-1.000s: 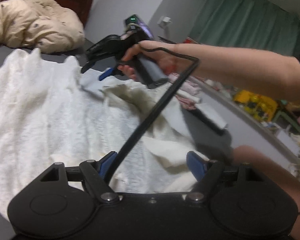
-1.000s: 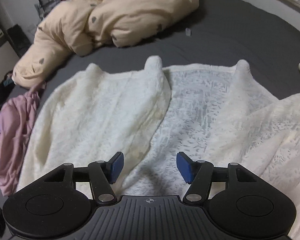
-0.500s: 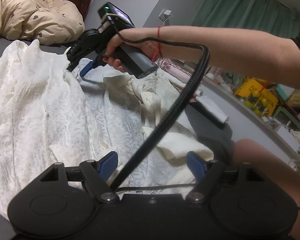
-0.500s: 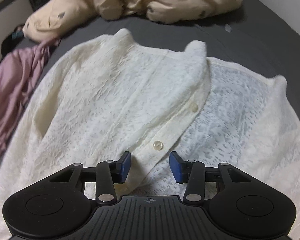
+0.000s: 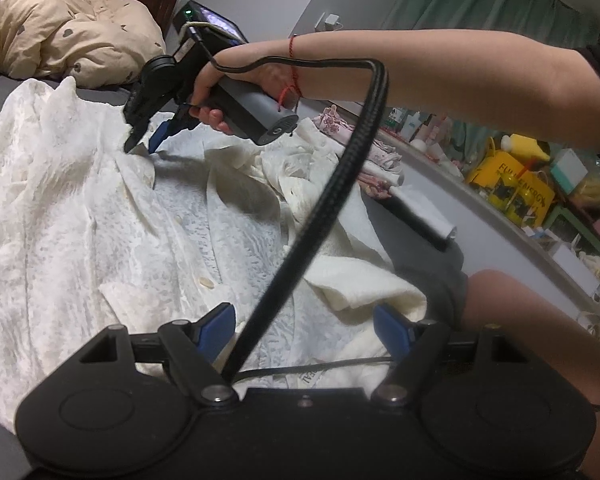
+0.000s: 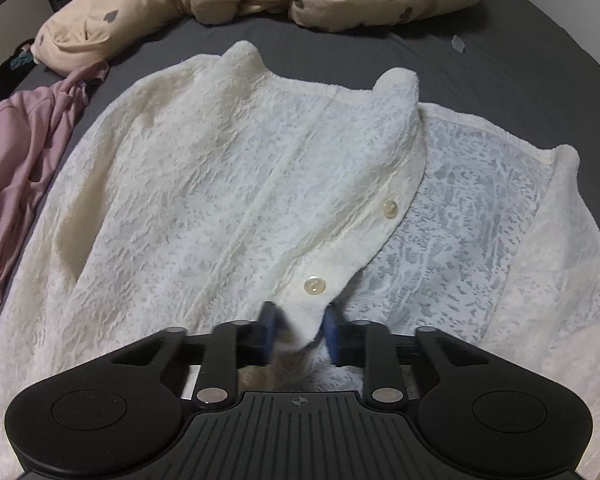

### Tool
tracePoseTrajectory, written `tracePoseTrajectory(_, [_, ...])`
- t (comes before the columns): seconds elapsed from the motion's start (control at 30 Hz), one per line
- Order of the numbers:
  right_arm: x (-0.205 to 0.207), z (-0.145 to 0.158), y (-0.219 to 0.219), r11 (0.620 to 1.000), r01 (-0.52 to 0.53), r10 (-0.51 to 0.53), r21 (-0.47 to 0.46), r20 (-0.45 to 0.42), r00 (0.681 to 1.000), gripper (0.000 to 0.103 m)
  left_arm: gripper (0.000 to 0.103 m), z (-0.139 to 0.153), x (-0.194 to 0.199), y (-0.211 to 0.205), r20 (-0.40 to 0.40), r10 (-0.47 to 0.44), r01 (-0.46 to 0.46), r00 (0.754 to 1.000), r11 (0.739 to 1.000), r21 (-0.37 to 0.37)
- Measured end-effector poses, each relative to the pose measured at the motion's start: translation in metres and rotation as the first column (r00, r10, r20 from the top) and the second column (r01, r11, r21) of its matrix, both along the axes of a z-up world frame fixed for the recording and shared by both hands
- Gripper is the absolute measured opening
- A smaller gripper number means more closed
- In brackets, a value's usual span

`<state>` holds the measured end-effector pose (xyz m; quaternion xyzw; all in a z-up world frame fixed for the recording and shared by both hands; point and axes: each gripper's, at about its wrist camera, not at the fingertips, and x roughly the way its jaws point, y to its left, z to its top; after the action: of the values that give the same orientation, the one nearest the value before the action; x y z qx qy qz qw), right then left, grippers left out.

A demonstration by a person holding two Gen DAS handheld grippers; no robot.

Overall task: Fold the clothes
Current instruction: 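Grasp the robe's buttoned front with the right tool and straighten it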

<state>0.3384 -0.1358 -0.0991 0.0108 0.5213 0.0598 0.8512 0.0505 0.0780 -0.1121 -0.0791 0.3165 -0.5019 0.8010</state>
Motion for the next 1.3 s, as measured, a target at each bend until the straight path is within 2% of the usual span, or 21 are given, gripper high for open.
tracePoseTrajectory(0.13, [-0.005,0.007,-0.007,1.000,-0.002,0.002,-0.008,0.026,1.000,0.012,0.076,0.000,-0.001,-0.001,0.002,-0.005,0.005,1.000,1.000,0.006])
tracePoseTrajectory(0.17, [-0.007,0.008,-0.010,1.000,-0.002,0.002,-0.011,0.031,1.000,0.004,0.076,0.001,-0.001,-0.001,0.005,-0.007,0.007,1.000,1.000,0.009])
tracePoseTrajectory(0.27, [-0.011,0.011,-0.023,1.000,0.007,-0.007,-0.018,0.047,0.999,0.001,0.076,0.001,-0.003,-0.002,0.012,-0.013,0.013,1.000,1.000,0.014])
tracePoseTrajectory(0.47, [-0.017,0.013,-0.052,0.996,0.078,-0.081,0.041,0.064,0.995,0.001,0.076,0.001,-0.005,-0.003,0.018,-0.024,0.024,1.000,0.999,0.021])
tracePoseTrajectory(0.53, [-0.016,0.009,-0.055,0.996,0.086,-0.088,0.034,0.049,0.995,0.001,0.076,0.001,-0.005,-0.004,0.019,-0.026,0.025,0.999,0.999,0.024])
tracePoseTrajectory(0.7, [-0.017,0.000,-0.065,0.982,0.149,-0.150,0.113,0.000,0.989,0.003,0.076,0.001,-0.005,-0.005,0.022,-0.031,0.031,0.999,0.999,0.032])
tracePoseTrajectory(0.77, [-0.021,0.001,-0.071,0.978,0.167,-0.169,0.127,0.002,0.986,0.012,0.076,0.002,-0.006,-0.005,0.024,-0.034,0.033,0.999,0.999,0.034])
tracePoseTrajectory(0.87, [-0.037,0.011,-0.080,0.970,0.172,-0.179,0.172,0.024,0.984,0.045,0.076,0.002,-0.007,-0.004,0.029,-0.036,0.035,0.999,0.999,0.038])
tracePoseTrajectory(0.93, [-0.054,0.019,-0.085,0.954,0.158,-0.171,0.254,0.032,0.985,0.046,0.076,0.003,-0.008,-0.003,0.037,-0.036,0.034,0.999,0.999,0.042])
tracePoseTrajectory(1.07, [-0.101,0.025,-0.073,0.925,0.032,-0.032,0.380,-0.005,0.999,0.045,0.076,0.006,-0.010,0.000,0.057,-0.021,0.018,0.998,0.998,0.054])
tracePoseTrajectory(1.17, [-0.143,0.023,-0.057,0.903,-0.074,0.077,0.424,0.009,0.997,0.045,0.076,0.007,-0.009,0.004,0.068,0.006,-0.011,0.998,0.997,0.073])
tracePoseTrajectory(1.3, [-0.174,0.006,-0.040,0.888,-0.119,0.140,0.444,-0.017,0.990,0.045,0.076,0.008,-0.007,0.010,0.063,0.030,-0.034,0.998,0.996,0.078])
